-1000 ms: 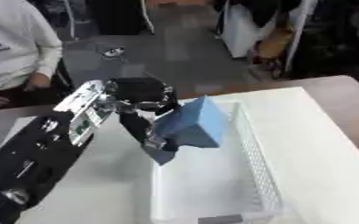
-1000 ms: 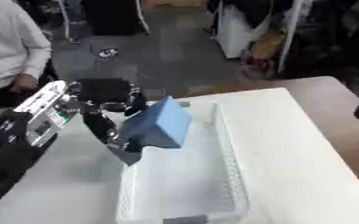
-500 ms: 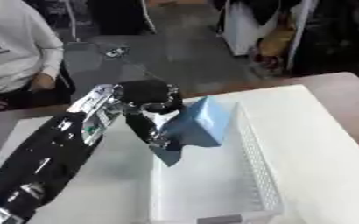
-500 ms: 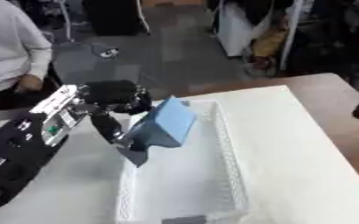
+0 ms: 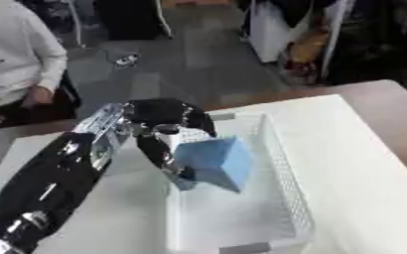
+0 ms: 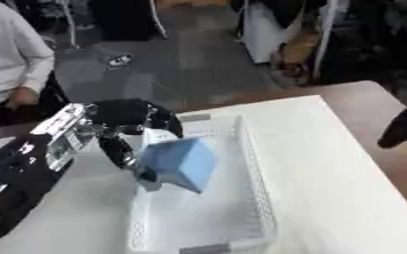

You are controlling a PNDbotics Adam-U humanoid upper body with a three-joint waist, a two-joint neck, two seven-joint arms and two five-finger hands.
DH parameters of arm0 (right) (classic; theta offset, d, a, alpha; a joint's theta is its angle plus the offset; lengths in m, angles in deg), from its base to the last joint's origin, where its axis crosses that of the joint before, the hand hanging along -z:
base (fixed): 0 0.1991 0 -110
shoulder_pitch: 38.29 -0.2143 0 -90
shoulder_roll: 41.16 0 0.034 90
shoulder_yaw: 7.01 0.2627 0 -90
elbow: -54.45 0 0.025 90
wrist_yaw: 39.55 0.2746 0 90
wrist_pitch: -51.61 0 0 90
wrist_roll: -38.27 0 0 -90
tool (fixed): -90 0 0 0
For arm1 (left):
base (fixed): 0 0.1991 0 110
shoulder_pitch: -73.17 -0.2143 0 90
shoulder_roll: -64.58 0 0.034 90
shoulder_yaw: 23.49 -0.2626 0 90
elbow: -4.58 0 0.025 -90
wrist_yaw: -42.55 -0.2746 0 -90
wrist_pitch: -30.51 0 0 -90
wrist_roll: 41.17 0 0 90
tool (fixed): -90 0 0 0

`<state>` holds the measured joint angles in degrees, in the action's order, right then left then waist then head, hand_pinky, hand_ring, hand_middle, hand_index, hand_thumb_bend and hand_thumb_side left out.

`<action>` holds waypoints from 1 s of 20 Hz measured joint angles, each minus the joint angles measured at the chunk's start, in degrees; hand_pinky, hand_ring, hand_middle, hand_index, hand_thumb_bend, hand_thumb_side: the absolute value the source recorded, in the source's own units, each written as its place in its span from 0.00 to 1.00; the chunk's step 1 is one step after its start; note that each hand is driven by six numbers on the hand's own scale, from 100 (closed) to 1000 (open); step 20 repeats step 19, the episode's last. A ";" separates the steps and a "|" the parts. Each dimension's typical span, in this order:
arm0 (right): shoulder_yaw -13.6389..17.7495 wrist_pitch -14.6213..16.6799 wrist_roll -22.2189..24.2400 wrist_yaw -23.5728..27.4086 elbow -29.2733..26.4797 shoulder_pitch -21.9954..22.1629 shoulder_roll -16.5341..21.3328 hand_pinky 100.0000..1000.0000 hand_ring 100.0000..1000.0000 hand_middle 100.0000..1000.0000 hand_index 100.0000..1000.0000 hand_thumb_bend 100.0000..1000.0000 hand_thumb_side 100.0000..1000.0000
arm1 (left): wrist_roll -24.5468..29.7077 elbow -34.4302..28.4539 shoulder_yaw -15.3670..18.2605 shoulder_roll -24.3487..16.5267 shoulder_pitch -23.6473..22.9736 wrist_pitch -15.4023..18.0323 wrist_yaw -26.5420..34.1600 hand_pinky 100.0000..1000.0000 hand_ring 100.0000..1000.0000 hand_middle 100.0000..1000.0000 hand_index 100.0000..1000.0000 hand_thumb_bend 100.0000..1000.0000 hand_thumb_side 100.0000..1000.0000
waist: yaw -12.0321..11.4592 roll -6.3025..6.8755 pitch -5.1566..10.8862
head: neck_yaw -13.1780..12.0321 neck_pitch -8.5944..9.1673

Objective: Pick up objects on the table and place them in the box.

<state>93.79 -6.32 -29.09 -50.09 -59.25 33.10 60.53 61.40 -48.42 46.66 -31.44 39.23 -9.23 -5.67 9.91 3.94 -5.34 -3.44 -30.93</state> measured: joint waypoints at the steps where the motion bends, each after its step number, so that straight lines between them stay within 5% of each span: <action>1: 0.03 -0.15 -0.55 0.76 0.00 0.00 0.00 0.10 0.41 0.46 0.58 0.00 1.00 | 0.15 0.20 0.18 0.00 -0.01 -0.12 -0.07 0.73 0.91 0.89 0.95 1.00 1.00 | 0.00 0.00 0.00 | 0.01 0.00; 12: 0.41 -0.52 -1.03 0.56 0.00 -0.01 0.01 0.10 0.40 0.46 0.58 0.00 1.00 | 0.10 0.68 1.09 0.01 -0.11 -0.45 -0.47 0.69 0.87 0.87 0.95 1.00 1.00 | -0.07 0.01 -0.02 | 1.12 0.94; 15: 0.37 -1.17 -1.84 0.21 0.00 0.04 0.02 0.09 0.40 0.45 0.57 0.00 1.00 | -0.14 0.61 1.19 0.01 -0.69 -0.42 -0.25 0.68 0.85 0.86 0.95 1.00 1.00 | -0.38 -0.08 -0.22 | 4.58 4.05; 19: 0.32 -1.67 -4.42 0.22 0.00 0.43 0.04 0.09 0.40 0.45 0.57 0.00 1.00 | -0.72 -1.60 1.18 -0.39 -2.22 -0.22 2.10 0.65 0.82 0.85 0.94 1.00 1.00 | -1.22 -0.40 -0.39 | 12.78 12.50; 20: 0.32 -1.67 -4.42 0.22 0.00 0.43 0.04 0.09 0.40 0.45 0.57 0.00 1.00 | -0.72 -1.60 1.18 -0.39 -2.22 -0.22 2.10 0.65 0.82 0.85 0.94 1.00 1.00 | -1.22 -0.40 -0.39 | 12.78 12.50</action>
